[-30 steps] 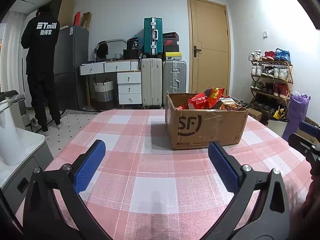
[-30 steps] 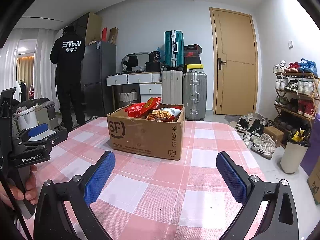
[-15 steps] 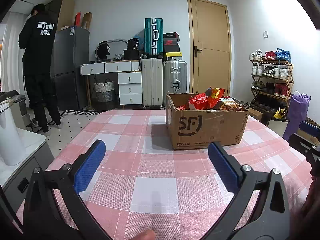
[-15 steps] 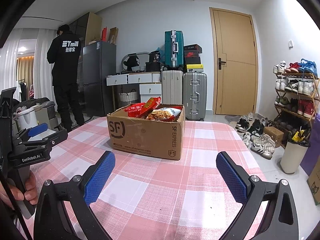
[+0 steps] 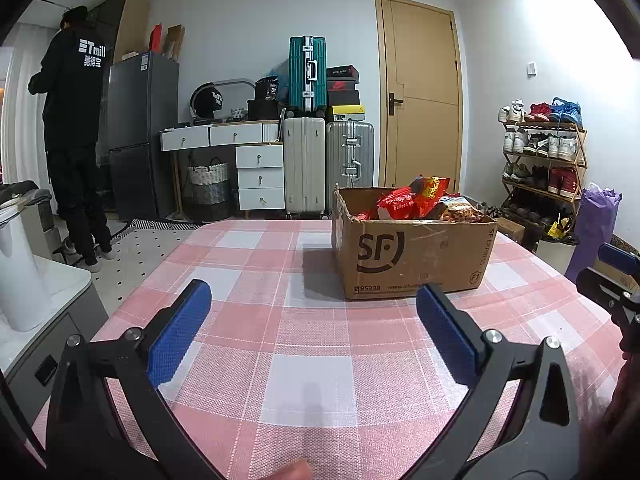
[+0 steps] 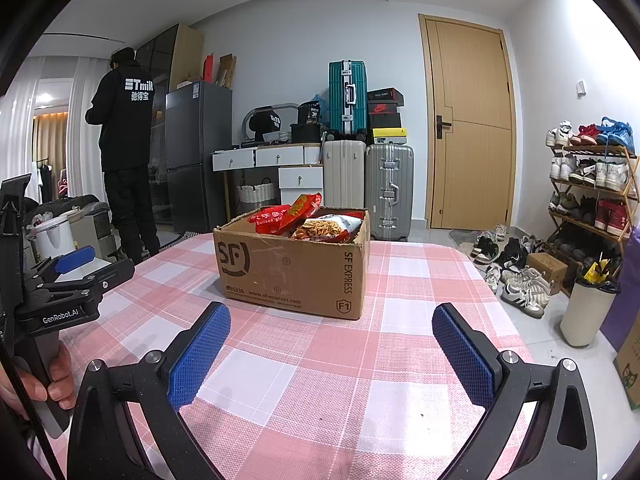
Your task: Organize snacks
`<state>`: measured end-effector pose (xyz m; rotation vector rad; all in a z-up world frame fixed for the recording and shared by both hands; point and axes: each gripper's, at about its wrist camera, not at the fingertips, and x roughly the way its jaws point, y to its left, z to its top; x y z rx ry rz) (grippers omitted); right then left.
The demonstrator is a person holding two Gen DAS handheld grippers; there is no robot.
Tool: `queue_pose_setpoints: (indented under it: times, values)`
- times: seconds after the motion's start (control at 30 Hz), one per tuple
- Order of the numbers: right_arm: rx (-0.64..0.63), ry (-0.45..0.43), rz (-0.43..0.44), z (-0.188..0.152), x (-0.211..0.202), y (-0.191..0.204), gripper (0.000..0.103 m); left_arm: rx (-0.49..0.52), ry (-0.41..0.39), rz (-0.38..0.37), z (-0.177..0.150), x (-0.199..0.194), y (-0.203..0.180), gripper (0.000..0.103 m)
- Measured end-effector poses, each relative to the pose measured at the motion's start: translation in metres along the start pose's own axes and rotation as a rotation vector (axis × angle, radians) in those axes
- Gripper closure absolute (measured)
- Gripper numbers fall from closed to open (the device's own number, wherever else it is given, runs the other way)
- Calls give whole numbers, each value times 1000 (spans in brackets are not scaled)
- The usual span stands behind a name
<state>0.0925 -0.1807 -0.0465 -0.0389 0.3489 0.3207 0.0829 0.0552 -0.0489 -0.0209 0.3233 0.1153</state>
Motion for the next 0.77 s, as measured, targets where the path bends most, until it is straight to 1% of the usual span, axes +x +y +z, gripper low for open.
queue_pose_setpoints:
  times: [0.77]
  values:
    - [-1,1,0,0,0,-1,0,0,-1,-4,-1,-1,0,1]
